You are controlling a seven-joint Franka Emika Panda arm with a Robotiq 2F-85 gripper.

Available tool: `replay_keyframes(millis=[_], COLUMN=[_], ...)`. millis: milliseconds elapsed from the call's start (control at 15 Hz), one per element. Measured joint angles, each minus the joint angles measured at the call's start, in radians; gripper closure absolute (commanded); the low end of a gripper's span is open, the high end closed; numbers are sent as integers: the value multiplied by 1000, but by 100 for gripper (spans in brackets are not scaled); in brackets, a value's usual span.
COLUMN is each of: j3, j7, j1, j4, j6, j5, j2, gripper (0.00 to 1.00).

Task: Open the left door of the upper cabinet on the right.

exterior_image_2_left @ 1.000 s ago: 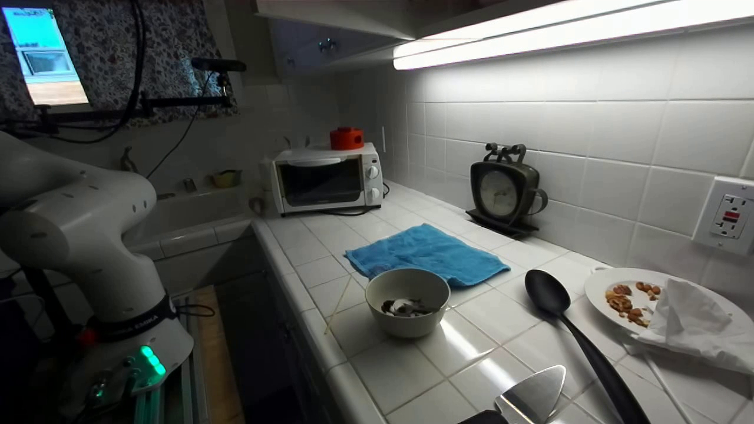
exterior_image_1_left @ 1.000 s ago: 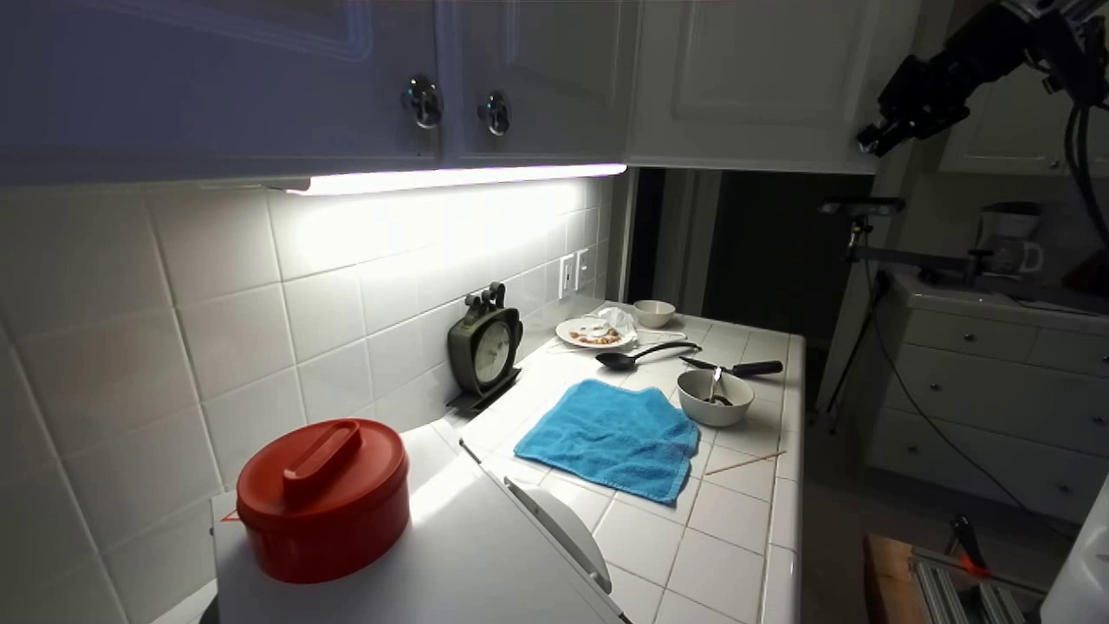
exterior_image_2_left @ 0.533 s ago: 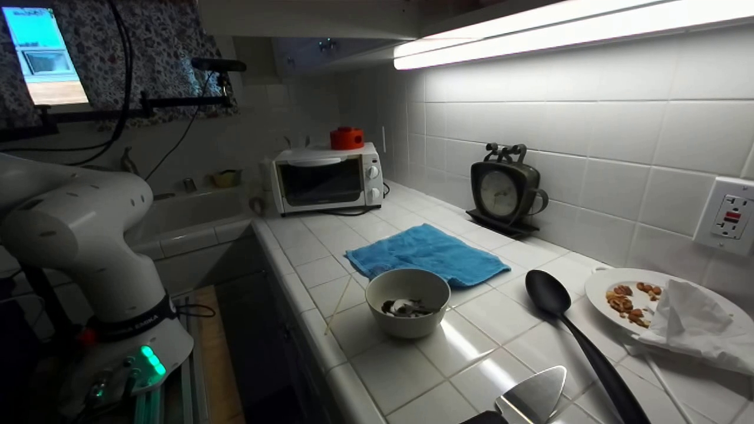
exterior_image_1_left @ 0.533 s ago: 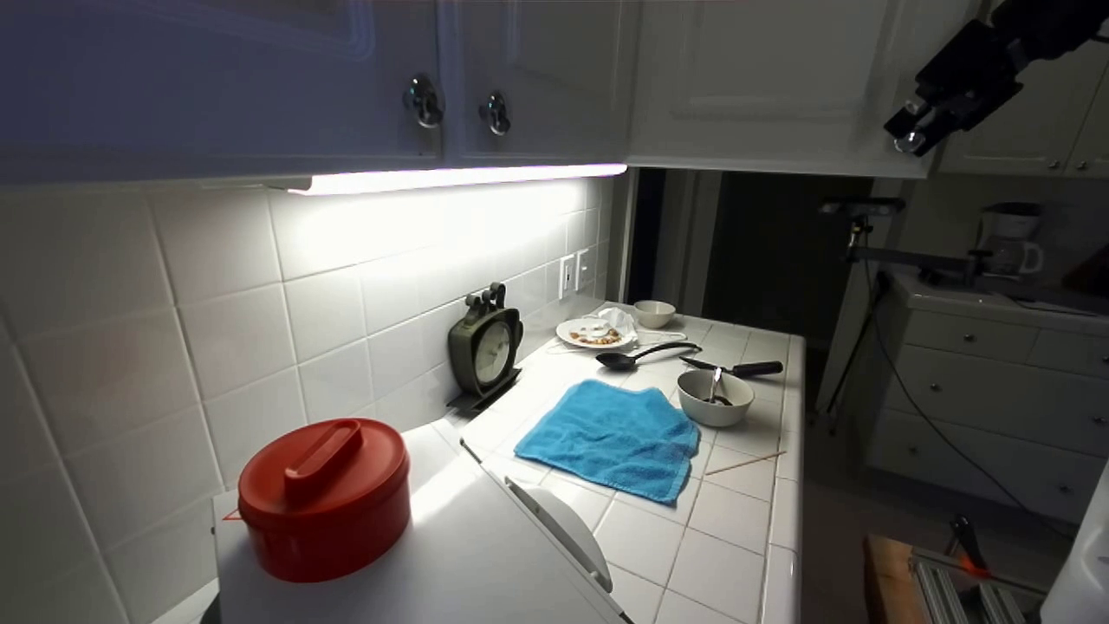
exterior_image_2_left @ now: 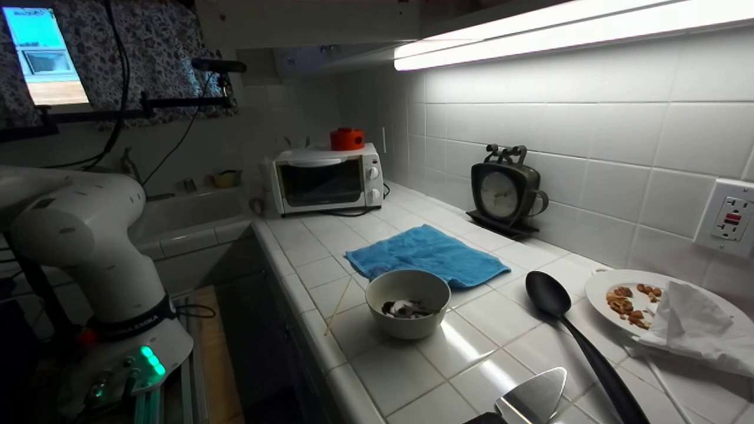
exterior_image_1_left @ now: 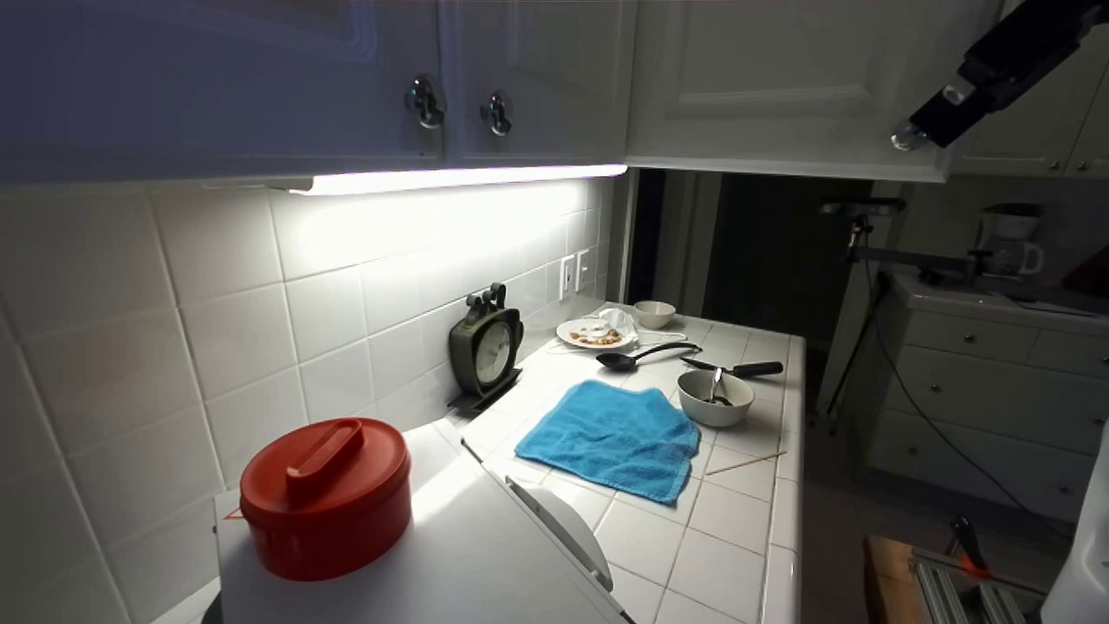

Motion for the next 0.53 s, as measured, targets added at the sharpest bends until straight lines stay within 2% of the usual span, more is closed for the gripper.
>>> replay_keyframes(millis=[267,533], j3=[34,38], j7=[14,35], j1=[41,48], j4=[-10,-10], j6=[20,20], j5=[-35,-60], j2=[0,5], gripper=[0,0])
